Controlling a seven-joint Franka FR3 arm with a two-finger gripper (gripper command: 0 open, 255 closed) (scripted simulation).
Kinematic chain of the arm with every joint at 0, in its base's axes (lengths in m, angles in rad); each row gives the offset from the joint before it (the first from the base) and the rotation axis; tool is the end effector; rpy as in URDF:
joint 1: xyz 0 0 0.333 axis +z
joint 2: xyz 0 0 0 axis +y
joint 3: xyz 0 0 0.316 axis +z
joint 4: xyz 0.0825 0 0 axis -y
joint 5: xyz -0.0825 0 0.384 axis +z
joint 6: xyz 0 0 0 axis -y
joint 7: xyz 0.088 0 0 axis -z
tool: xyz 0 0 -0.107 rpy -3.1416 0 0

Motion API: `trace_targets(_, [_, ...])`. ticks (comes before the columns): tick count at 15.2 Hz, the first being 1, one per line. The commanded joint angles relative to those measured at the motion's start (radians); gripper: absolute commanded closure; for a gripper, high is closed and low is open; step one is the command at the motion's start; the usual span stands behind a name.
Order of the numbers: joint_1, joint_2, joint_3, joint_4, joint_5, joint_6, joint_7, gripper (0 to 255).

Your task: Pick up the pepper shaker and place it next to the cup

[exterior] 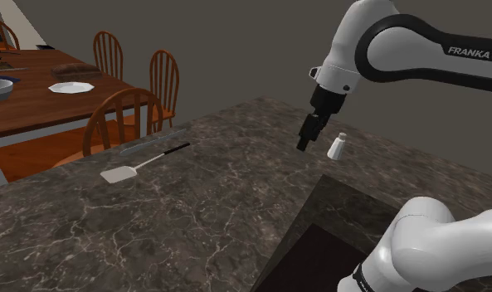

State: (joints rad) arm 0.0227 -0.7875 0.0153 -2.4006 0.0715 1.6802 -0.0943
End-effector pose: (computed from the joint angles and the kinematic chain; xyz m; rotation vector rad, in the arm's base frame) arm 0.3159 0.0202 0.5799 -3.0756 -0.1890 -0.1061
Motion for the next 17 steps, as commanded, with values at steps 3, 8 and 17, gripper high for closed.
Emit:
trace_targets(3, [-0.026, 0.004, -0.037, -0.007, -0.026, 0.011, -0.022, 0])
trace_targets(8, [-0.092, 0.026, -0.130, -0.013, -0.088, 0.041, -0.076, 0])
trace_targets(17, [-0.198, 0.111, -0.300, 0.022, -0.184, 0.105, -0.172, 0])
